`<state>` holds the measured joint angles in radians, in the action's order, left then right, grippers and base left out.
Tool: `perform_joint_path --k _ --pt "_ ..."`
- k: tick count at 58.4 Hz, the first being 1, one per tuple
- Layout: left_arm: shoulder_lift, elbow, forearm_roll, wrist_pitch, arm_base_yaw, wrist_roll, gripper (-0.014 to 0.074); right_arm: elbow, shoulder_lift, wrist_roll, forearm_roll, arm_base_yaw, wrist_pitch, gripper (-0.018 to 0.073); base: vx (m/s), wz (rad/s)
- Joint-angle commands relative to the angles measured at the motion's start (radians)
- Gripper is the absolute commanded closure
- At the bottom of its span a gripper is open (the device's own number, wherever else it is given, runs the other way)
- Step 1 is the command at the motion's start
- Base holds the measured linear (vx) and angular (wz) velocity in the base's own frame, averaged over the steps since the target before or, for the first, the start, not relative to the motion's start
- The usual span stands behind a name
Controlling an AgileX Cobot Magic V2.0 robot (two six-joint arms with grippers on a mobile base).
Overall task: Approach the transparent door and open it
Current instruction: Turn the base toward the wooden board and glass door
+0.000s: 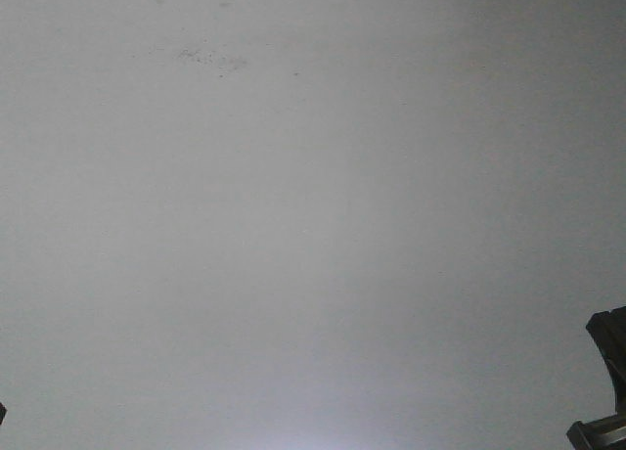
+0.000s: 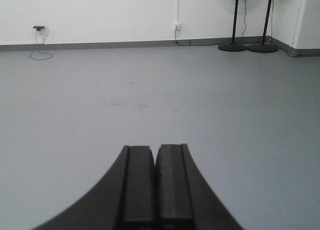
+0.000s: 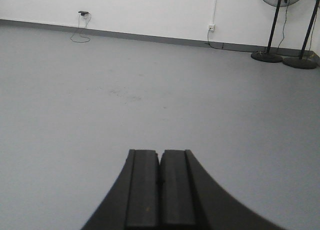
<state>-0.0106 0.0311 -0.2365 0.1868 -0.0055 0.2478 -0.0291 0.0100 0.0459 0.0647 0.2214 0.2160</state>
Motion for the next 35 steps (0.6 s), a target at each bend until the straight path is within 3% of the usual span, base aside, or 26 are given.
perform_joint_path --k 1,35 --pt "-0.013 0.015 -0.005 -0.078 -0.005 -0.001 0.0603 -0.005 0.016 -0.001 0.004 -0.004 -0.079 0.0568 0.00 0.00" --pt "-0.013 0.015 -0.005 -0.078 -0.005 -0.001 0.0603 -0.005 0.016 -0.001 0.004 -0.004 -0.079 0.0568 0.00 0.00"
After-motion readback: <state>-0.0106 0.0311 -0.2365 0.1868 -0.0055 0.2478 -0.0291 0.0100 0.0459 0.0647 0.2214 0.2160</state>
